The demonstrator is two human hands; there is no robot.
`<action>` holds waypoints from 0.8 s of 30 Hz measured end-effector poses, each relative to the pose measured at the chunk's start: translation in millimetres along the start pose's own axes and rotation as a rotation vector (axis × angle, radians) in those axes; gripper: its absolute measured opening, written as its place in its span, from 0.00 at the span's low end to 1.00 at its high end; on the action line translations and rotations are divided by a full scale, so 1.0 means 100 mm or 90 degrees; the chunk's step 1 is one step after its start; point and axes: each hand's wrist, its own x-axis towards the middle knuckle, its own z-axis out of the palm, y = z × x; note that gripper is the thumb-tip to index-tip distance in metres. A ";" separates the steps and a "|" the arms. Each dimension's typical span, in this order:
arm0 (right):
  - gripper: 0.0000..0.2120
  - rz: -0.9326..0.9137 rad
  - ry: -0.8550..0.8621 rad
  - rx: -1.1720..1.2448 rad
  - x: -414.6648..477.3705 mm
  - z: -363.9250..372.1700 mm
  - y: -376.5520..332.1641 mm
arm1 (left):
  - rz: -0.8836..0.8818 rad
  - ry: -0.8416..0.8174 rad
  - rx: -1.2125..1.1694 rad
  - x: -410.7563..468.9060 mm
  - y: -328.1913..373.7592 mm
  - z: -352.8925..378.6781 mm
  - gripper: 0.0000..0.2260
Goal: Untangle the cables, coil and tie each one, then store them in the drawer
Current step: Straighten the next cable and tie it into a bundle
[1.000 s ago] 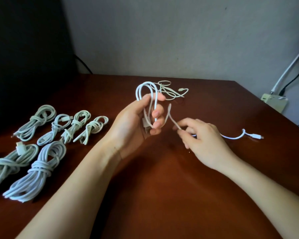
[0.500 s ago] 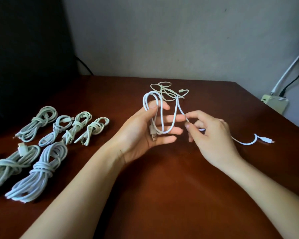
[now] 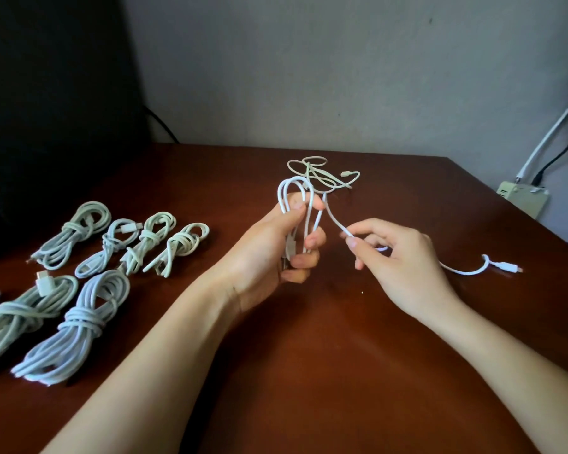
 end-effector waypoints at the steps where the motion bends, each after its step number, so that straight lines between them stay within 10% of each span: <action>1: 0.10 0.006 -0.012 0.017 0.00 0.00 -0.01 | 0.000 -0.001 0.003 -0.01 0.01 0.00 0.09; 9: 0.09 0.067 -0.146 0.148 0.02 -0.03 -0.07 | 0.046 0.006 0.056 -0.01 0.03 0.05 0.09; 24: 0.08 0.062 -0.040 0.235 -0.02 -0.02 -0.12 | 0.008 0.154 0.100 0.07 -0.07 -0.01 0.13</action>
